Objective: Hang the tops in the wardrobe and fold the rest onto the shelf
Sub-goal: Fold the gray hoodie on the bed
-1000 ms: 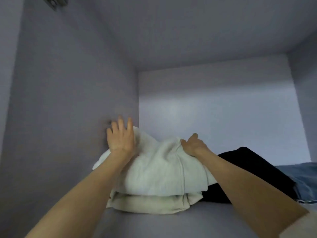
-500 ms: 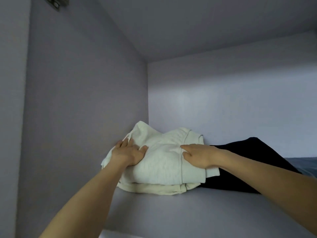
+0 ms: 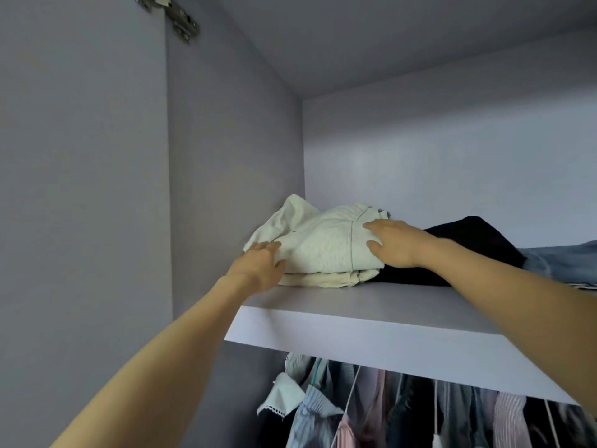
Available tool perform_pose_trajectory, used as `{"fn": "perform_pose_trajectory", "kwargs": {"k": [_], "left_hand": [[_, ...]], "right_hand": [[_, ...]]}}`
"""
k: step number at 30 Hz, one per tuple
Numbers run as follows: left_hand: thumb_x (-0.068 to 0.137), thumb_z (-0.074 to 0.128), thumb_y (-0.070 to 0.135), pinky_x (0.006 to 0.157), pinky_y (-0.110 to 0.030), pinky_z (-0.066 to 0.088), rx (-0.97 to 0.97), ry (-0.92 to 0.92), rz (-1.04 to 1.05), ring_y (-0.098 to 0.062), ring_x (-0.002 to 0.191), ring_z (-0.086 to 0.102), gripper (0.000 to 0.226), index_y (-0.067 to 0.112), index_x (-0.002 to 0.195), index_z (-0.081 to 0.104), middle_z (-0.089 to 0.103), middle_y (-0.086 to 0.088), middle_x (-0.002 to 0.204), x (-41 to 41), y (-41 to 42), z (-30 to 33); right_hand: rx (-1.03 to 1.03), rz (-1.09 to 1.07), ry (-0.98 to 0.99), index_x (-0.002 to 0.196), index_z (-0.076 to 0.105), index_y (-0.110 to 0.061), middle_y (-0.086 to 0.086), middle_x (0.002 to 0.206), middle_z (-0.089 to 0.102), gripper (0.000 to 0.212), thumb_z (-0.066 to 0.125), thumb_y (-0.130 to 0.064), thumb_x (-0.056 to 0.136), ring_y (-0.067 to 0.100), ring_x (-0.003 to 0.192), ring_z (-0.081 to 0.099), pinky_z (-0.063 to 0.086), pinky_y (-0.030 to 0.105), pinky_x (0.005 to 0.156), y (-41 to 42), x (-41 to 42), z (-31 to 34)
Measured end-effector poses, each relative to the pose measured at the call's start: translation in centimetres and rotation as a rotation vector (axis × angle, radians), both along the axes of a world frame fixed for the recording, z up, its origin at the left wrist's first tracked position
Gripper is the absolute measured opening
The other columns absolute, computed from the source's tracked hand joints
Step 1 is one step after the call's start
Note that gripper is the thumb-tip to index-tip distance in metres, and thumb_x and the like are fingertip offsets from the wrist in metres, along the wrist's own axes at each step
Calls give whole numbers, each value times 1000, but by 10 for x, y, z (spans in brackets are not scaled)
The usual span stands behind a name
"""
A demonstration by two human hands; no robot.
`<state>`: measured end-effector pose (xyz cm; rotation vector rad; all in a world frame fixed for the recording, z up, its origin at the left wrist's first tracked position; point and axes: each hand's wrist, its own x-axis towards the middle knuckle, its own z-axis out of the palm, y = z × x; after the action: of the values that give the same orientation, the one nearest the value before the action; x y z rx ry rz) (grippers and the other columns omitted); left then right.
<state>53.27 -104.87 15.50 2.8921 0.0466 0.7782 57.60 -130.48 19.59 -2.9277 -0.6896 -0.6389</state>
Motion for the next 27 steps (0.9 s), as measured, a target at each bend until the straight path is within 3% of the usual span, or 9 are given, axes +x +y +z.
{"fn": "perform_pose_trajectory", "kwargs": {"k": [11, 14, 18, 23, 27], "left_hand": [[97, 41, 26, 109, -39, 32, 44, -29, 2, -25, 137, 32, 52, 19, 147, 27, 28, -6, 152, -12, 10, 11], [98, 36, 24, 109, -38, 29, 152, -72, 23, -26, 136, 32, 48, 19, 145, 30, 30, -5, 150, 18, 11, 25], [100, 30, 26, 116, -41, 14, 333, -78, 40, -22, 144, 16, 47, 19, 147, 27, 22, -2, 155, 77, 16, 47], [97, 41, 26, 117, -39, 17, 395, -25, 57, -23, 146, 7, 58, 22, 150, 18, 8, -3, 159, 159, 24, 78], [97, 36, 28, 115, -42, 20, 491, -39, 47, -28, 144, 9, 59, 31, 150, 11, -1, -4, 159, 211, 23, 95]], "right_hand": [[-91, 74, -51, 150, 18, -26, -3, 158, 12, 53, 32, -37, 100, 22, 144, 13, 17, 50, 114, 37, -11, 6], [-120, 68, -93, 149, 18, -28, -4, 158, 12, 53, 29, -41, 100, 21, 144, 11, 14, 53, 114, 43, 14, 18], [-144, 115, -139, 149, 18, -30, -4, 158, 13, 52, 27, -45, 99, 21, 145, 10, 11, 53, 114, 55, 64, 37], [-97, 103, -66, 149, 17, -36, -7, 159, 9, 55, 28, -52, 97, 24, 145, 7, 8, 55, 115, 75, 143, 71], [-195, 77, 73, 143, 25, -41, -4, 155, 22, 52, 27, -56, 94, 24, 141, 20, 15, 54, 111, 86, 183, 55]]}}
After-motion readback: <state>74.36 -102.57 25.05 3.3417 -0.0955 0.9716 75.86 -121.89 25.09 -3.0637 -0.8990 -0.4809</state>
